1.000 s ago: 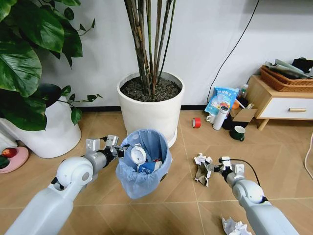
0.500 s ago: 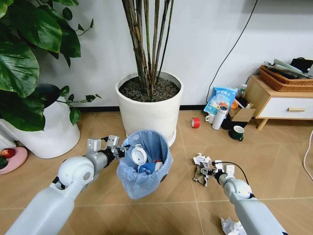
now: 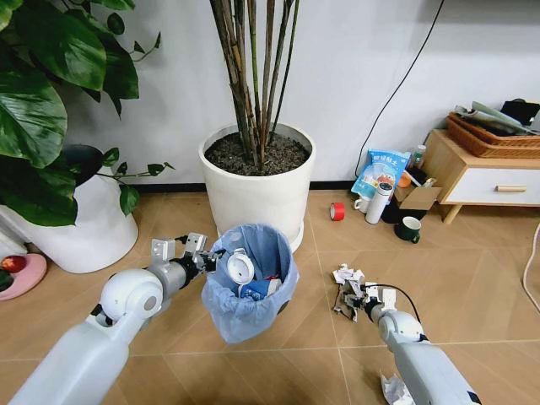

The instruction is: Pick up the trash bin and place the garbage on the floor into it.

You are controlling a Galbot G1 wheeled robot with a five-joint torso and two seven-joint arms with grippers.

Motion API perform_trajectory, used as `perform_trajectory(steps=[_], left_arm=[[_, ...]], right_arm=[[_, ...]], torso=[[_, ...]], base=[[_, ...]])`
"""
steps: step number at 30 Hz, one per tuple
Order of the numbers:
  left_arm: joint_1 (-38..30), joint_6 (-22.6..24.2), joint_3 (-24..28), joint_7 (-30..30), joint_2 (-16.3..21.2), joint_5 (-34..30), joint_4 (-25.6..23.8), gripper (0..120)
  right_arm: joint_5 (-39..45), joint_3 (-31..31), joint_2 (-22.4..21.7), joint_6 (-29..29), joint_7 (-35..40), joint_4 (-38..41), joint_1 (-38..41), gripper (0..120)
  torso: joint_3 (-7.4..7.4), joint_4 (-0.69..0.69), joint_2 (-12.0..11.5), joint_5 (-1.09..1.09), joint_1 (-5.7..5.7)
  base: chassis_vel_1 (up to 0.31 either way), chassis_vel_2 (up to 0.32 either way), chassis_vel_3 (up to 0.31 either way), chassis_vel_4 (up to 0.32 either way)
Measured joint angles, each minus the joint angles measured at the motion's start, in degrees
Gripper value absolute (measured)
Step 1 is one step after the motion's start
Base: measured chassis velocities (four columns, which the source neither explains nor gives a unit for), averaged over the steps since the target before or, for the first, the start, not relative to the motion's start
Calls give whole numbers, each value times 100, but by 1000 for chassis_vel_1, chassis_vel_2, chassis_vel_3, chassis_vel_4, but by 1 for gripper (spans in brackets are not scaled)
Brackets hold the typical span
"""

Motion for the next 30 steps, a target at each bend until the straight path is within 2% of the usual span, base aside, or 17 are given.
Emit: perform_trajectory(steps=[2,3,7,10,16,25,29,30], left_arm=[[2,-1,0,0,-4,0,-5,0],[2,-1,0,0,-4,0,-5,0],[6,0,0,0,3,-5,-33,0],[7,0,-7,0,13,-16,-46,0],[27,0,-30,-1,44,-28,-75,0],[42,-1,-30,0,64,-28,-108,0],[40,0,-31,0,92,-34,-118,0],[40,0,-31,0,92,-34,-118,0]], right_arm=[[-24,1,12,30,-1,-26,10,51],[-24,1,12,30,-1,-26,10,51],[-77,7,53,81,0,-102,47,32],[-83,8,66,90,2,-111,61,26],[-108,36,94,133,30,-96,75,0],[-106,166,-31,231,68,369,-126,0],[-105,327,-265,286,78,1192,-365,0],[-105,327,-265,286,78,1192,-365,0]], torso=[[0,0,0,0,0],[0,0,0,0,0],[0,0,0,0,0],[0,0,0,1,0],[0,0,0,0,0],[0,0,0,0,0],[0,-1,0,-2,0],[0,-1,0,-2,0]], base=[[0,0,0,0],[0,0,0,0],[0,0,0,0],[0,0,0,0],[0,0,0,0],[0,0,0,0],[0,0,0,0],[0,0,0,0]])
